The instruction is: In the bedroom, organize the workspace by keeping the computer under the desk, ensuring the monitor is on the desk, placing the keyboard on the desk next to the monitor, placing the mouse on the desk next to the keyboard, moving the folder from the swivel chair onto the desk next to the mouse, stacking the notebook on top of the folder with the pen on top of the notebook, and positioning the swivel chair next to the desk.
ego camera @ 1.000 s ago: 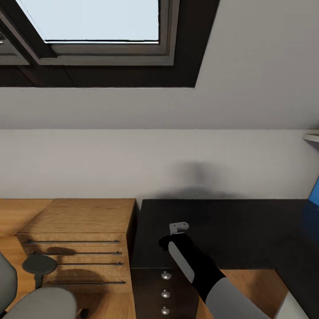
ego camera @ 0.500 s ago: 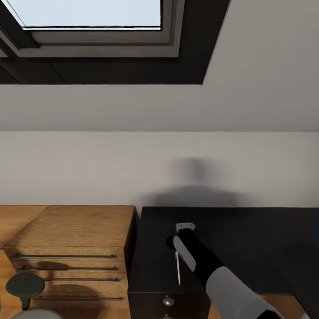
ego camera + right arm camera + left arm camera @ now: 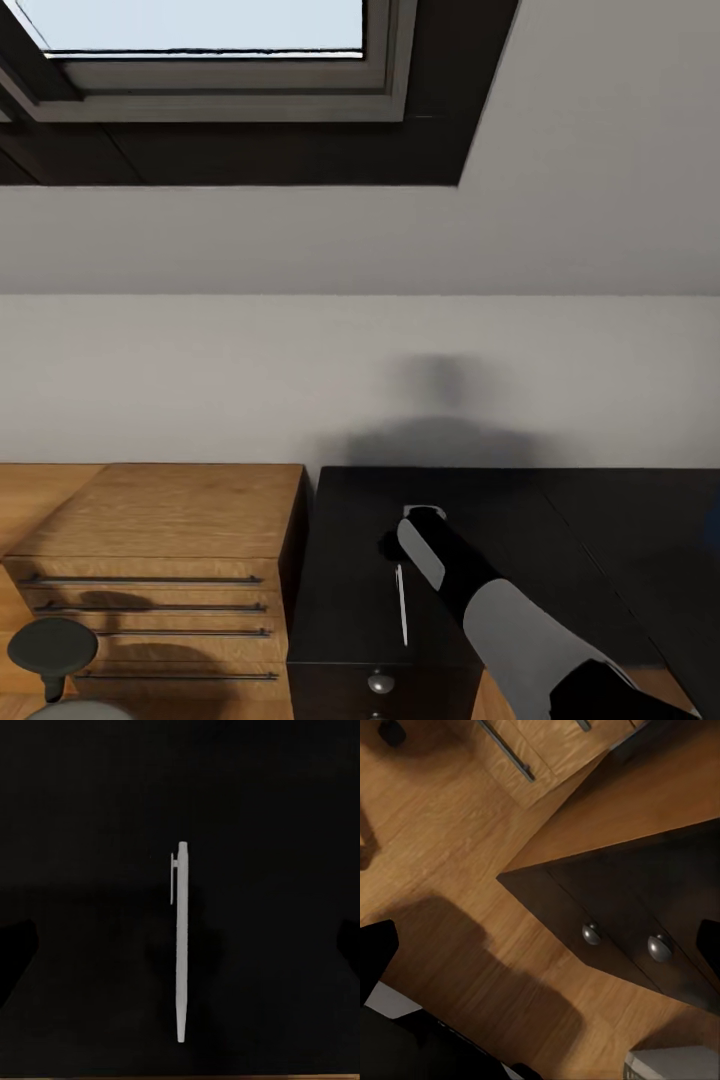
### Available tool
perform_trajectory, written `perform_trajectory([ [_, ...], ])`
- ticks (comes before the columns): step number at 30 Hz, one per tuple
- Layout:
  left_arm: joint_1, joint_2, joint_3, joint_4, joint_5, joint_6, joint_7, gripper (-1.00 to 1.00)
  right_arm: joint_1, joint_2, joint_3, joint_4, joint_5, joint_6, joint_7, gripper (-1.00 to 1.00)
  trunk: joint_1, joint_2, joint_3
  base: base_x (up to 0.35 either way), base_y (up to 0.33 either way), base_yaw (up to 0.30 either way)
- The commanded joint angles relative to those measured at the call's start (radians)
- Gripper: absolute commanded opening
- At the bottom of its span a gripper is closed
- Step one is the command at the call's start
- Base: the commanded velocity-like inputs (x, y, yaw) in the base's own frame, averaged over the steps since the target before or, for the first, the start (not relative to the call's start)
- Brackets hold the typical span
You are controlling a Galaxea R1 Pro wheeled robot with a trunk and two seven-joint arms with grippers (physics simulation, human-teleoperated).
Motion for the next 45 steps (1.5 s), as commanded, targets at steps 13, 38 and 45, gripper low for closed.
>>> perform_trajectory([
  [13, 0.000, 0.001, -0.001, 0.006, 0.000, 0.001, 0.004, 1.00, -0.037, 0.000, 0.003, 0.073, -0.015, 0.004, -0.002, 1.00, 0.050, -0.093, -0.042, 0.000, 0.000, 0.000],
  [38, 0.000, 0.004, 0.001, 0.000, 0.008, 0.004, 0.000, 1.00, -0.151, 0.000, 0.003, 0.177, -0.065, 0.007, 0.015, 1.00, 0.146, -0.268, -0.121, 0.000, 0.000, 0.000],
  [45, 0.000, 0.002, 0.003, 0.004, 0.009, 0.004, 0.000, 1.00, -0.151, 0.000, 0.004, 0.167, -0.065, -0.013, 0.014, 1.00, 0.173, -0.317, -0.142, 0.000, 0.000, 0.008],
])
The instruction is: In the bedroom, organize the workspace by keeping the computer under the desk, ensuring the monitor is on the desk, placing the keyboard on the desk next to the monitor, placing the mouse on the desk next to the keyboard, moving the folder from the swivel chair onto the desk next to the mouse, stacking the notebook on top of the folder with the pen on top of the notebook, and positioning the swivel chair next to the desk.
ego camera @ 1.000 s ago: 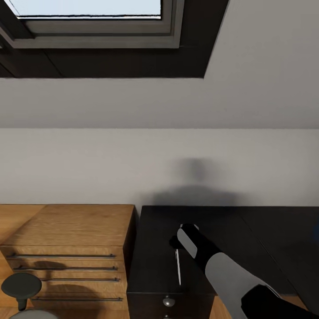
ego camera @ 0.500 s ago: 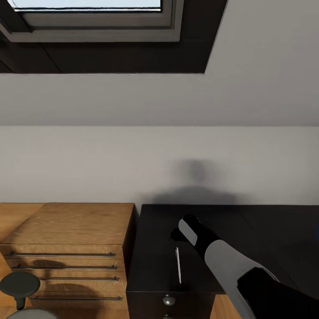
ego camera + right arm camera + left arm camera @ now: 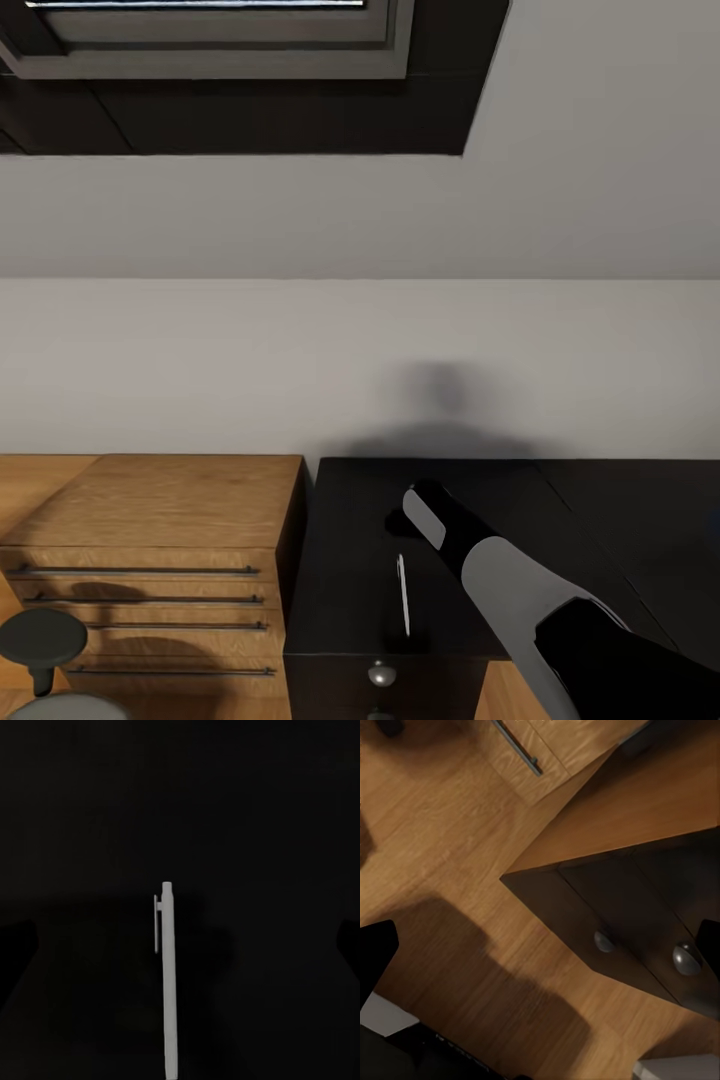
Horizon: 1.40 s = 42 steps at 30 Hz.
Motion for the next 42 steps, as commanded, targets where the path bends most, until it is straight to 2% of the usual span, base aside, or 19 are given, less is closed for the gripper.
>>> perform_trajectory([
  [1, 0.000, 0.001, -0.001, -0.002, 0.003, 0.002, 0.006, 1.00, -0.001, 0.000, 0.005, -0.001, -0.010, 0.000, -0.009, 1.00, 0.004, -0.008, -0.004, 0.000, 0.000, 0.084],
  [13, 0.000, 0.000, -0.002, -0.008, 0.003, 0.002, 0.006, 1.00, 0.000, 0.000, 0.005, 0.000, -0.010, -0.008, -0.012, 1.00, 0.050, -0.092, -0.038, 0.000, 0.000, 0.138],
  [42, 0.000, 0.001, -0.005, -0.010, 0.004, 0.005, 0.006, 1.00, 0.002, 0.000, 0.003, 0.042, -0.010, 0.004, -0.022, 1.00, 0.161, -0.295, -0.129, 0.000, 0.000, 0.006],
])
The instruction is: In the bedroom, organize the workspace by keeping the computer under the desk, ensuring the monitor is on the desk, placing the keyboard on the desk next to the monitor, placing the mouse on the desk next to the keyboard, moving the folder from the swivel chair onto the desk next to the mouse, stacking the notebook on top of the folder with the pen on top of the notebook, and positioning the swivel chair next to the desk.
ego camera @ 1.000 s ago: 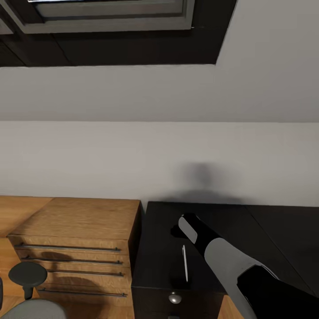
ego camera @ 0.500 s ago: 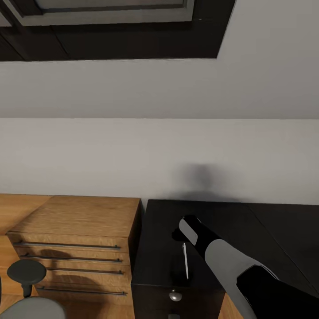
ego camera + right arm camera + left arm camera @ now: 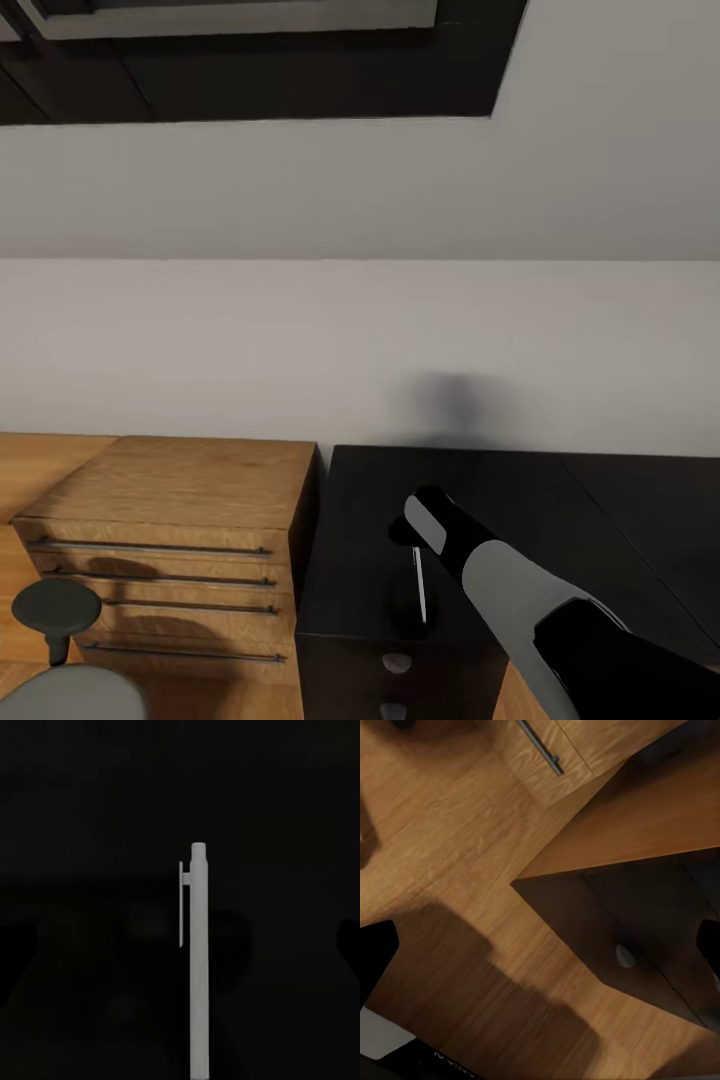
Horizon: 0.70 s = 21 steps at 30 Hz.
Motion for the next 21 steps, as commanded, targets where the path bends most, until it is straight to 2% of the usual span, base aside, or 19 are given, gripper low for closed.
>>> perform_trajectory([
  [1, 0.000, 0.001, -0.001, -0.002, 0.004, 0.002, 0.006, 1.00, -0.001, 0.000, 0.006, 0.000, -0.009, 0.002, -0.008, 1.00, 0.004, -0.008, -0.004, 0.000, 0.000, 0.000],
  [11, 0.000, 0.000, 0.000, -0.002, 0.004, 0.002, 0.006, 1.00, -0.001, 0.000, 0.006, 0.000, -0.009, 0.003, -0.008, 1.00, 0.042, -0.078, -0.036, 0.000, 0.000, 0.000],
  [21, 0.000, 0.003, 0.000, -0.003, 0.003, 0.001, 0.003, 1.00, -0.001, 0.000, 0.006, 0.000, -0.009, 0.004, -0.008, 1.00, 0.042, -0.078, -0.036, 0.000, 0.000, 0.000],
])
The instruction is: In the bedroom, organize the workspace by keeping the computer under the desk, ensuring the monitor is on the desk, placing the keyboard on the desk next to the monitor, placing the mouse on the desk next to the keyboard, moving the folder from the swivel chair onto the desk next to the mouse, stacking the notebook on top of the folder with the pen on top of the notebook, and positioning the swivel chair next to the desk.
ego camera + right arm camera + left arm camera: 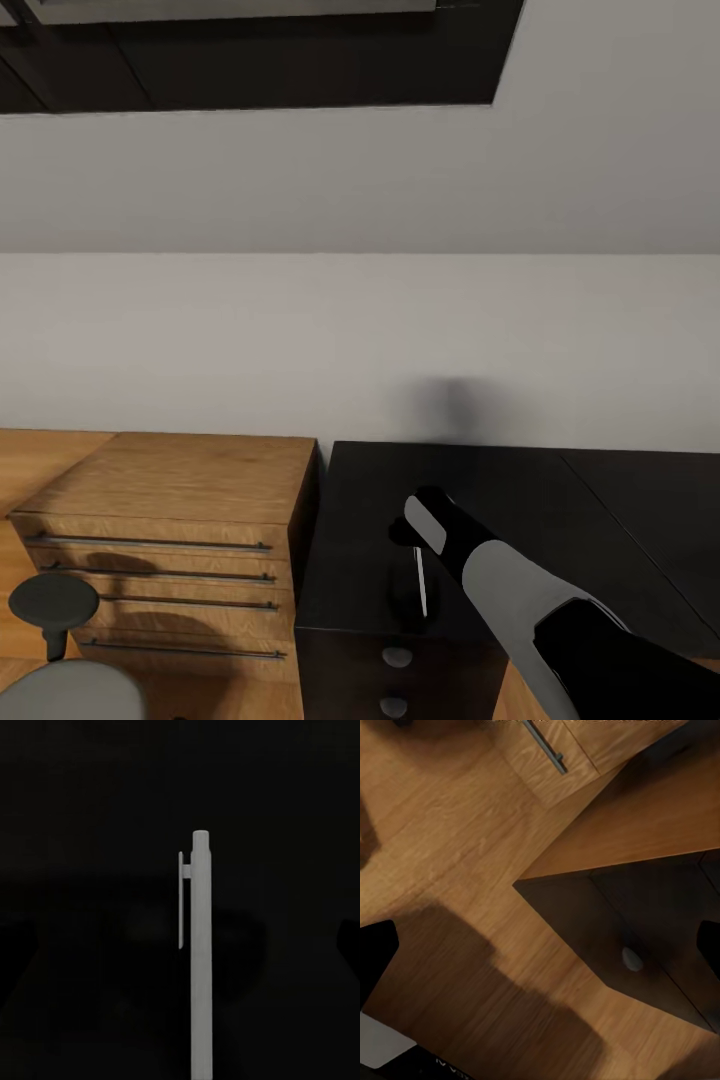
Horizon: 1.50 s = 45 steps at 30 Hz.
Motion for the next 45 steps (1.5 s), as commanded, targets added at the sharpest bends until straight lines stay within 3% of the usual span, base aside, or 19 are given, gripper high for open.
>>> perform_trajectory([
  [1, 0.000, 0.002, -0.001, -0.002, 0.002, 0.001, 0.005, 1.00, -0.001, 0.000, 0.005, -0.001, -0.009, 0.002, -0.008, 1.00, 0.000, -0.001, -0.001, 0.000, 0.000, 0.000],
  [9, 0.000, 0.002, -0.003, 0.008, -0.009, -0.005, 0.003, 1.00, -0.001, 0.000, 0.005, 0.001, -0.009, 0.003, -0.008, 1.00, 0.000, -0.001, -0.001, -0.057, -0.009, 0.000],
  [17, 0.002, 0.003, 0.004, 0.013, 0.004, -0.005, 0.006, 1.00, -0.001, 0.000, 0.005, 0.001, -0.009, 0.004, -0.008, 1.00, 0.000, -0.001, -0.001, -0.069, -0.010, 0.000],
  [21, 0.003, 0.003, 0.007, 0.020, 0.050, -0.004, 0.009, 1.00, -0.001, 0.000, 0.005, 0.002, -0.009, 0.004, -0.008, 1.00, 0.000, -0.001, -0.001, -0.018, -0.003, 0.000],
  [27, 0.003, 0.009, 0.009, 0.026, 0.140, -0.002, 0.013, 1.00, 0.000, 0.000, 0.005, 0.002, -0.009, 0.005, -0.008, 1.00, 0.023, -0.043, -0.020, -0.005, -0.001, 0.000],
  [30, 0.003, 0.010, 0.009, 0.027, 0.153, -0.002, 0.013, 1.00, 0.000, 0.000, 0.005, 0.002, -0.009, 0.005, -0.008, 1.00, 0.035, -0.064, -0.029, -0.002, 0.000, 0.000],
  [41, 0.003, 0.010, 0.008, 0.026, 0.165, 0.002, 0.013, 1.00, 0.000, 0.000, 0.005, 0.002, -0.009, 0.005, -0.008, 1.00, 0.035, -0.064, -0.029, 0.000, 0.000, 0.000],
  [45, 0.003, 0.010, 0.008, 0.026, 0.165, 0.003, 0.013, 1.00, 0.000, 0.000, 0.005, 0.002, -0.009, 0.005, -0.008, 1.00, 0.050, -0.092, -0.042, 0.000, 0.000, 0.000],
])
